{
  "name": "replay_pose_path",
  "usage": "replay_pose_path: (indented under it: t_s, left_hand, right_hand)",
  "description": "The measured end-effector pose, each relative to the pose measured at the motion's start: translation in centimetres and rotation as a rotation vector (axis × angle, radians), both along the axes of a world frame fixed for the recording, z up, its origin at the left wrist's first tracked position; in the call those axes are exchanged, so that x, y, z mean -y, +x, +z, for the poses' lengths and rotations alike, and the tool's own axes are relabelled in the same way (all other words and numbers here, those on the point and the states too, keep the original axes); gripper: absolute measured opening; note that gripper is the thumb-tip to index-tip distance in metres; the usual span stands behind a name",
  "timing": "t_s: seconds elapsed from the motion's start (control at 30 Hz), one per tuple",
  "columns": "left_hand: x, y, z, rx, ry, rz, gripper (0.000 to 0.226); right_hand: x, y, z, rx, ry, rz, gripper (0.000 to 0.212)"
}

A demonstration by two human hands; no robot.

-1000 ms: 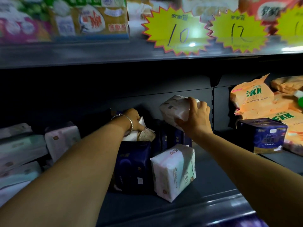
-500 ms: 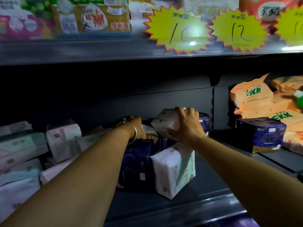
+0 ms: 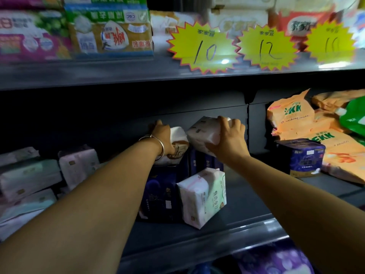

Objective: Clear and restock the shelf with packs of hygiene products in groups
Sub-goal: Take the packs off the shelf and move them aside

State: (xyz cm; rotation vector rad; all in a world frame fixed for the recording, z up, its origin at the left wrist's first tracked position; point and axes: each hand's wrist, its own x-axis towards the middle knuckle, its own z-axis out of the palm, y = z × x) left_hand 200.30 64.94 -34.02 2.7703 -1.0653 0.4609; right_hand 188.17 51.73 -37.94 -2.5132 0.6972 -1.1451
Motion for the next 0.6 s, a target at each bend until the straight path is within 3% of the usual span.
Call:
replay_pose_path:
  t_s: [0.17,0.33,0.5,0.6]
  left_hand:
    - [-2.6,-4.4,1.7,0.043,-0.124,-0.060,0.082]
    - [-6.5,-10.5,1.5,0.126,-0.251,-0.154,0.076]
    - [-10.5,-16.8,-0.5,0.137,-0.343,-0.191,0.069]
    - [-13.2,-20.4,-3.0,0.098,-0.407,-0.230,0.080]
  right_hand:
    - [-2.3,-4.6,1.6,0.043,0.010,-0.053,0.078]
    - [-6.2,-10.7,1.7,0.068,0.013,-0.078,0.077]
    - [-10.2,-17.2,-0.4,0.047,0.025,-0.094,0.076]
    - [-12.4,-20.9,-2.8,0.016,0.046,-0.086,0.079]
